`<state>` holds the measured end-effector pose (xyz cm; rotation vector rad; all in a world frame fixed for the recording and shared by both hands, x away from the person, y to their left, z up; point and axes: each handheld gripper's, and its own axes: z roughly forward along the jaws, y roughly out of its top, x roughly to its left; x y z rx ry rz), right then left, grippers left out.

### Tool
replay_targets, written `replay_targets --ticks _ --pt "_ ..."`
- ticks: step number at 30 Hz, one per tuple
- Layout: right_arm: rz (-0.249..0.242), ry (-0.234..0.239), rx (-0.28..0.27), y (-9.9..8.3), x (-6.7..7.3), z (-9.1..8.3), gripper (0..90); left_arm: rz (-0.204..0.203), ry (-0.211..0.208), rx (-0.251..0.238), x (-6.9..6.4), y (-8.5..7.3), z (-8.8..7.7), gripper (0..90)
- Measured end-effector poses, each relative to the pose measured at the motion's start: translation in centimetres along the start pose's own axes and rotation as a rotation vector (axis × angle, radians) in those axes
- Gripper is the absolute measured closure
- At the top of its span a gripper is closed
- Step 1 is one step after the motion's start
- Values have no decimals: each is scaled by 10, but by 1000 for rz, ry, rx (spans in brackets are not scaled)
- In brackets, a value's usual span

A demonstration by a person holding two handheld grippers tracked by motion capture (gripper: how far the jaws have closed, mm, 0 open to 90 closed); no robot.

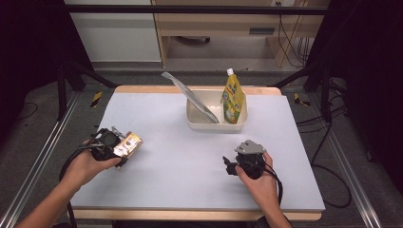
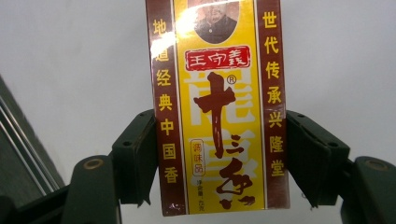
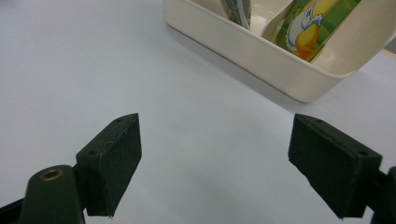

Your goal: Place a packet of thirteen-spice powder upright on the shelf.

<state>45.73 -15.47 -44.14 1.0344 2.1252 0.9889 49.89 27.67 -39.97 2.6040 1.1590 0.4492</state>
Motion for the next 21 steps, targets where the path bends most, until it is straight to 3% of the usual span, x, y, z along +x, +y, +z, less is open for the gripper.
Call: replay_targets --ticks 4,9,13,18,21 --pt "35 -3 -13 1 -1 0 177 114 7 -59 -26 15 -5 317" --pt "85 15 -15 3 1 1 164 213 -5 -106 -55 31 -6 318" --pt "83 57 -30 7 5 0 155 258 -15 -139 -68 40 -4 318" --pt "137 113 -46 14 7 -1 225 324 -26 -182 -84 51 1 318" --pt "163 194 -52 22 6 0 266 333 -43 -219 -92 58 3 319"
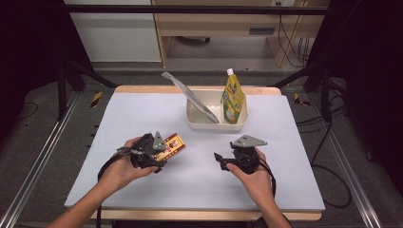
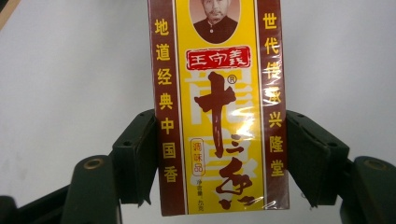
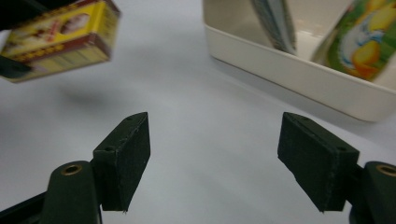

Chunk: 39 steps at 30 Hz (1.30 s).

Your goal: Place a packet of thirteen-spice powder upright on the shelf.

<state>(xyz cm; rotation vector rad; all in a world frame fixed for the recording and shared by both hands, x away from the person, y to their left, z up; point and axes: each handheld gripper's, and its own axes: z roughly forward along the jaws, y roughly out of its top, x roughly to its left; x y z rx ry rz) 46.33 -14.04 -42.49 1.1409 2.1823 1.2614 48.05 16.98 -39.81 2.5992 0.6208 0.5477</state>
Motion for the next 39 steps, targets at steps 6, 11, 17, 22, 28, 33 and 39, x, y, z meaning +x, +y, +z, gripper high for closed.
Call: replay_targets --ticks 6,11,17,22,28,33,39 --pt "14 69 24 14 1 5 297 30 -7 -36 -7 10 7 319" --pt "37 111 70 21 -2 11 299 44 1 -65 -11 15 9 319" --pt "55 145 99 28 -3 11 303 61 -7 -103 -19 19 6 319" --pt "46 180 95 37 0 7 297 81 -12 -126 -27 23 1 320" --pt "55 223 92 44 4 3 275 95 -10 -154 -36 27 -3 320" --pt "62 245 104 44 6 5 263 102 -7 -169 -39 29 -6 320" --pt "55 264 115 44 9 8 256 111 -18 -178 -41 30 -6 320"
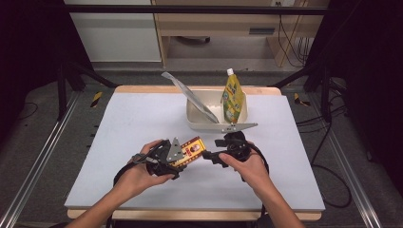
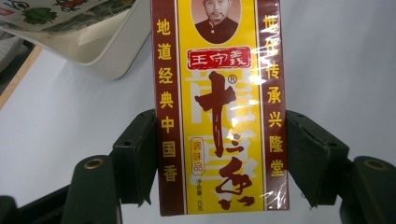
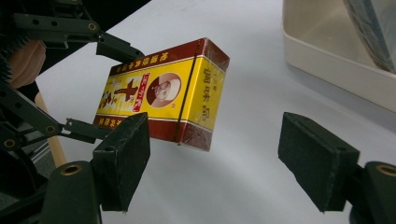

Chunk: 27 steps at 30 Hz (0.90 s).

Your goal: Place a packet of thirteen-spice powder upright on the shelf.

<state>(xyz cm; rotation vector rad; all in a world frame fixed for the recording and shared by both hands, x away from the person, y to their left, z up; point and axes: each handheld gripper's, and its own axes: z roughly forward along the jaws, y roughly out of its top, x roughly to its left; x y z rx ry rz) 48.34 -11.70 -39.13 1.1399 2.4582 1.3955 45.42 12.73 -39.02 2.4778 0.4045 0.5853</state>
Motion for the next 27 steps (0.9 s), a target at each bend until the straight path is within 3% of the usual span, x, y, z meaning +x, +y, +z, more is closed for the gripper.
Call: replay_targets --ticks 4,14,23,27 --pt "9 10 6 0 0 4 252 2 0 -9 -1 1 0 320" --pt "74 103 0 3 -2 17 302 18 -3 -28 -7 5 2 320" --pt "118 161 1 5 -3 22 428 14 7 -59 -10 7 2 320" --pt "130 170 -9 6 -4 19 499 16 11 -50 -10 6 5 319"
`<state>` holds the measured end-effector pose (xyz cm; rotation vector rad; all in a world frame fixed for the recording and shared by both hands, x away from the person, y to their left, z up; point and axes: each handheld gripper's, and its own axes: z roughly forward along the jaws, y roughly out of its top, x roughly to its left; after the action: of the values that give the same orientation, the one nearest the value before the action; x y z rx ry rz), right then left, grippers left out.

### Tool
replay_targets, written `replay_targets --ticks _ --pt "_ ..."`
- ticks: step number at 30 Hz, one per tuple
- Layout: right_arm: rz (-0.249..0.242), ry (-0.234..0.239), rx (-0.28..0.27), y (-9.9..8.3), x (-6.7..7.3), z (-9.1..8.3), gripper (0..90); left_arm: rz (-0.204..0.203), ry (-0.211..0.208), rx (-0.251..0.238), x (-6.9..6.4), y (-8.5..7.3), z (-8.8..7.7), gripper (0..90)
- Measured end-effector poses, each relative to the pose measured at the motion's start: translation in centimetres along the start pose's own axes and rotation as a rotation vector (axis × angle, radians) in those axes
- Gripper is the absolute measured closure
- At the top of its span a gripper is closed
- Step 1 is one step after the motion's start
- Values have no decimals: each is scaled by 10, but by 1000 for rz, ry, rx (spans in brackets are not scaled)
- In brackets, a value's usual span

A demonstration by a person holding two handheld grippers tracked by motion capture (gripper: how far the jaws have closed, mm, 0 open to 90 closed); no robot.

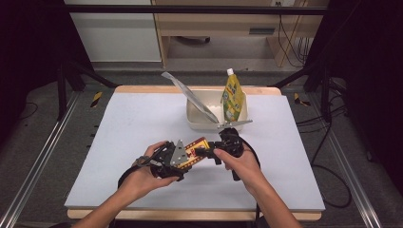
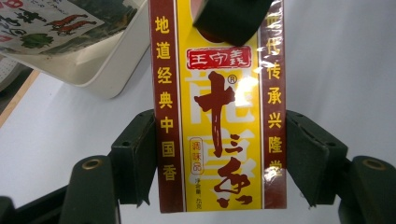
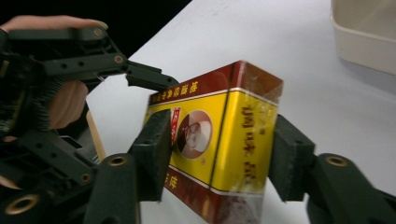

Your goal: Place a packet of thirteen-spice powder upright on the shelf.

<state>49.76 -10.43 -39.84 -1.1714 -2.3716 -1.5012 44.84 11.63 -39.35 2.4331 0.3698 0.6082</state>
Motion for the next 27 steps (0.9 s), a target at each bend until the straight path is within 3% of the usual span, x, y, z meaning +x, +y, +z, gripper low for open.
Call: replay_targets --ticks 6,11,14,15,17,23,27 --pt "-5 -13 -13 2 8 -7 617 -13 2 5 -1 -2 8 321" --pt "24 -50 -33 6 14 -13 667 -67 -1 -43 0 0 10 304" --pt "-8 -152 -42 11 17 -22 680 -136 -31 -71 5 -1 6 239" --pt "-7 -166 -46 11 16 -25 680 -150 -34 -70 7 -3 4 231" --pt "-3 -199 -48 13 12 -34 681 -165 -25 -63 11 -7 1 215" --pt "-48 -388 -7 13 1 -61 681 -209 17 -36 20 -25 -5 188" --pt "-48 -457 -6 14 -7 -83 681 -259 38 -30 25 -38 -9 168"
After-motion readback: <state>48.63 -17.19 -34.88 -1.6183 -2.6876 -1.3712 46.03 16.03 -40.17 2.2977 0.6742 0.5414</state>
